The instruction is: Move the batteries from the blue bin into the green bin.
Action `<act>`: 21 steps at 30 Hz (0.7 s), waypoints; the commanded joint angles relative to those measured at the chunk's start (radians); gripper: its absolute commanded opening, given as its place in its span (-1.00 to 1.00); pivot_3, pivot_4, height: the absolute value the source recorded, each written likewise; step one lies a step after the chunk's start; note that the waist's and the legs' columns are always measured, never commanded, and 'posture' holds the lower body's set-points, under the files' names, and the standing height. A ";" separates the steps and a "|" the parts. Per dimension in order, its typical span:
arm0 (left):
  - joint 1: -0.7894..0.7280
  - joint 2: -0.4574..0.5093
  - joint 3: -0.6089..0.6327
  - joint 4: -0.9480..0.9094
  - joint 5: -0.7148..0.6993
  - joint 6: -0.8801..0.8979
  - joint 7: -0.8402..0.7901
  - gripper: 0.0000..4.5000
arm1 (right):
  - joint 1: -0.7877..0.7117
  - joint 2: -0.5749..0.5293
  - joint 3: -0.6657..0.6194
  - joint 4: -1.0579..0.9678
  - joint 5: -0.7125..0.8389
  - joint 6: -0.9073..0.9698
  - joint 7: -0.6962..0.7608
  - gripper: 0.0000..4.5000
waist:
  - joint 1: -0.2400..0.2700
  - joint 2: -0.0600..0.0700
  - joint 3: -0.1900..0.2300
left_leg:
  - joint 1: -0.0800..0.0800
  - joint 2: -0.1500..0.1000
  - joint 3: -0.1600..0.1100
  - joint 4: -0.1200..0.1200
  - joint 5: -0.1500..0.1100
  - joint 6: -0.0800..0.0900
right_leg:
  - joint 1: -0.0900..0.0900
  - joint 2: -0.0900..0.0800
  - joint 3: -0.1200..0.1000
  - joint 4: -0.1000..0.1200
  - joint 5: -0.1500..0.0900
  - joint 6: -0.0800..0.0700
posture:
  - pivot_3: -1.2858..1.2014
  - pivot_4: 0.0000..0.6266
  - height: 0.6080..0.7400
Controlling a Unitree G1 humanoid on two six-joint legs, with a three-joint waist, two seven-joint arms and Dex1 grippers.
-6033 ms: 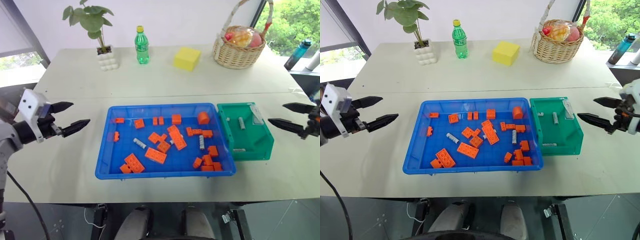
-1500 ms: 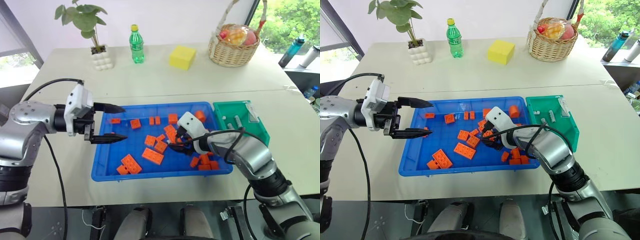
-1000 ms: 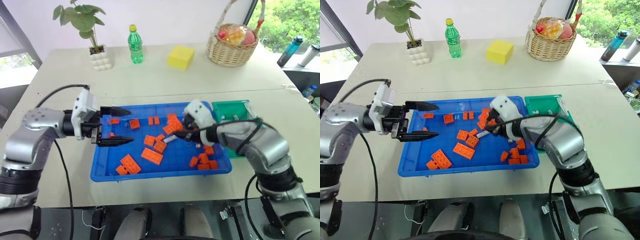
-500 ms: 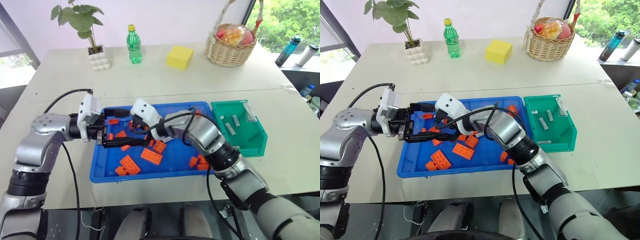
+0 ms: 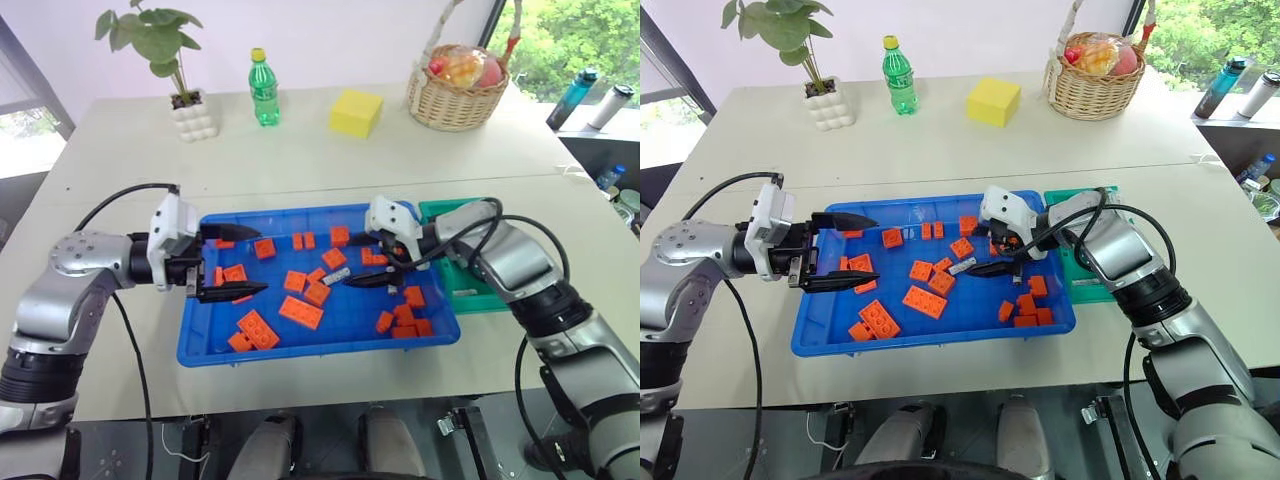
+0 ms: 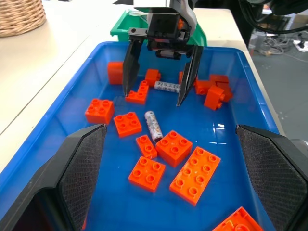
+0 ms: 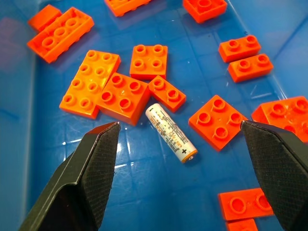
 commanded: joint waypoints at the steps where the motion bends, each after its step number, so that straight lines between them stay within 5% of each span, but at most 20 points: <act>1: -0.015 0.013 0.022 -0.027 -0.014 0.003 0.005 1.00 | 0.006 0.027 -0.008 0.025 -0.038 -0.055 0.001 0.83 | 0.003 0.000 0.000 | 0.000 -0.001 0.000 0.000 0.000 0.000 | 0.000 0.000 0.000 0.000 0.000 0.000 | 0.03 -0.52 0.96; 21: -0.050 0.009 0.022 -0.016 -0.012 0.009 0.011 1.00 | 0.094 0.007 -0.086 -0.108 -0.077 -0.059 0.007 0.83 | 0.009 0.000 0.000 | -0.001 -0.001 -0.001 0.000 0.000 0.000 | 0.000 0.000 0.000 0.000 0.000 0.000 | 0.03 -0.52 0.96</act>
